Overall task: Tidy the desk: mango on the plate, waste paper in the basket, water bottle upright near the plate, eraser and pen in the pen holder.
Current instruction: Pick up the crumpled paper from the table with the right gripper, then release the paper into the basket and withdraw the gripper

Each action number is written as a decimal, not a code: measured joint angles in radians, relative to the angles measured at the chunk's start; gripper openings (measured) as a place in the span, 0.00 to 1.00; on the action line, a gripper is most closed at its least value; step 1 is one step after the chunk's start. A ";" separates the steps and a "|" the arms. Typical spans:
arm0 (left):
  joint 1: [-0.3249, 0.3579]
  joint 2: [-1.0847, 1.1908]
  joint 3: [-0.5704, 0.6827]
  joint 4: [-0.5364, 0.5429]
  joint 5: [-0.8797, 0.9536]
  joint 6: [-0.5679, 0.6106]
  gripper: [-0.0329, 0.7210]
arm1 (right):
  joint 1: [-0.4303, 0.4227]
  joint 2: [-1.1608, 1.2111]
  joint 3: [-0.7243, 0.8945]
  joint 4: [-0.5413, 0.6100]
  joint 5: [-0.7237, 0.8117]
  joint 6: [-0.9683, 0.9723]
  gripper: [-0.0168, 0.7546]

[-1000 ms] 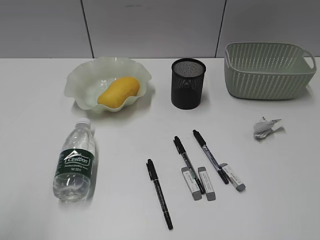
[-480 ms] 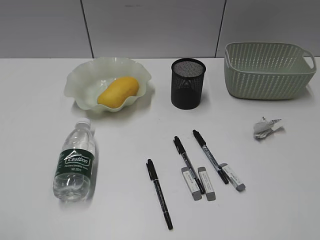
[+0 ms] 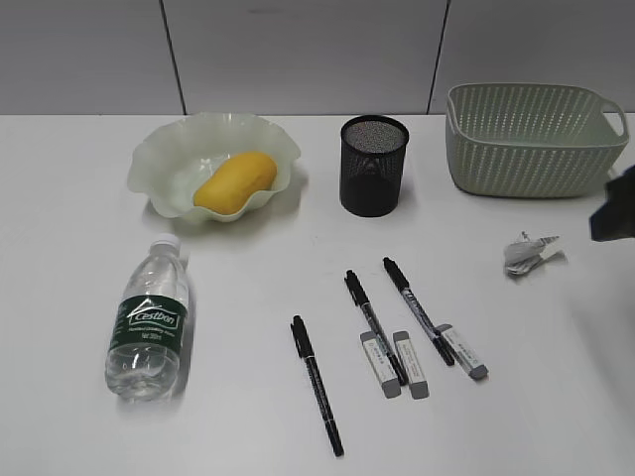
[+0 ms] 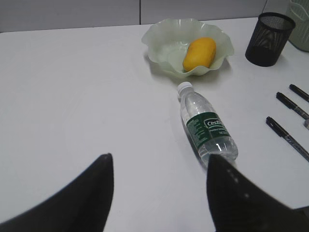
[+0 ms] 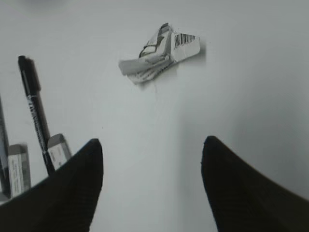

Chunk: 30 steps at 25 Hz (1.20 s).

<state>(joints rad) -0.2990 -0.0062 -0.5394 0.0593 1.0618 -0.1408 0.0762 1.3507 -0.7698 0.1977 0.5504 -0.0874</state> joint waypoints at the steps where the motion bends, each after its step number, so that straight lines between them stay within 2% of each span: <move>1: 0.000 0.000 0.000 0.000 0.000 0.000 0.65 | 0.001 0.082 -0.050 0.009 -0.005 0.000 0.69; 6: 0.000 0.000 0.000 0.000 0.000 0.000 0.65 | 0.002 0.440 -0.278 0.047 0.016 0.050 0.79; 9: 0.000 0.000 0.000 0.000 0.000 0.000 0.65 | 0.008 0.582 -0.382 0.055 0.035 0.094 0.80; 11: 0.000 0.000 0.000 0.000 0.000 -0.001 0.65 | 0.014 0.662 -0.442 0.062 0.064 0.123 0.76; 12: 0.000 0.000 0.000 0.000 0.000 -0.003 0.65 | 0.017 0.688 -0.459 0.061 0.077 0.140 0.71; 13: 0.000 0.000 0.000 0.000 0.000 -0.003 0.65 | 0.021 0.712 -0.470 0.048 0.085 0.160 0.60; 14: 0.000 0.000 0.000 0.000 0.000 -0.003 0.65 | 0.024 0.717 -0.471 0.032 0.095 0.170 0.42; 16: 0.000 0.000 0.000 0.000 0.000 -0.003 0.65 | 0.035 0.686 -0.472 -0.021 0.107 0.184 0.18; 17: 0.000 0.000 0.000 0.000 0.000 -0.003 0.65 | 0.045 0.652 -0.465 -0.060 0.122 0.185 0.11; 19: 0.000 0.000 0.000 0.000 0.000 -0.003 0.65 | 0.065 0.551 -0.439 -0.125 0.123 0.187 0.04; 21: 0.000 0.000 0.000 0.000 0.000 -0.003 0.65 | 0.075 0.410 -0.418 -0.181 0.068 0.187 0.04; 23: 0.000 0.000 0.000 0.000 0.000 -0.003 0.64 | 0.070 0.315 -0.421 -0.233 -0.059 0.187 0.04; 24: 0.000 0.000 0.000 0.000 0.000 -0.003 0.64 | 0.061 0.292 -0.436 -0.271 -0.145 0.187 0.04; 27: 0.000 0.000 0.000 0.000 0.000 -0.003 0.64 | 0.036 0.353 -0.527 -0.323 -0.271 0.188 0.04; 29: 0.000 0.000 0.000 0.000 0.000 -0.003 0.64 | 0.029 0.454 -0.609 -0.336 -0.271 0.188 0.09; 30: 0.000 0.000 0.000 0.000 0.000 -0.003 0.64 | 0.026 0.510 -0.655 -0.338 -0.246 0.188 0.18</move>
<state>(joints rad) -0.2990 -0.0062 -0.5394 0.0593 1.0618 -0.1434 0.1019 1.8612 -1.4250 -0.1407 0.3046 0.1009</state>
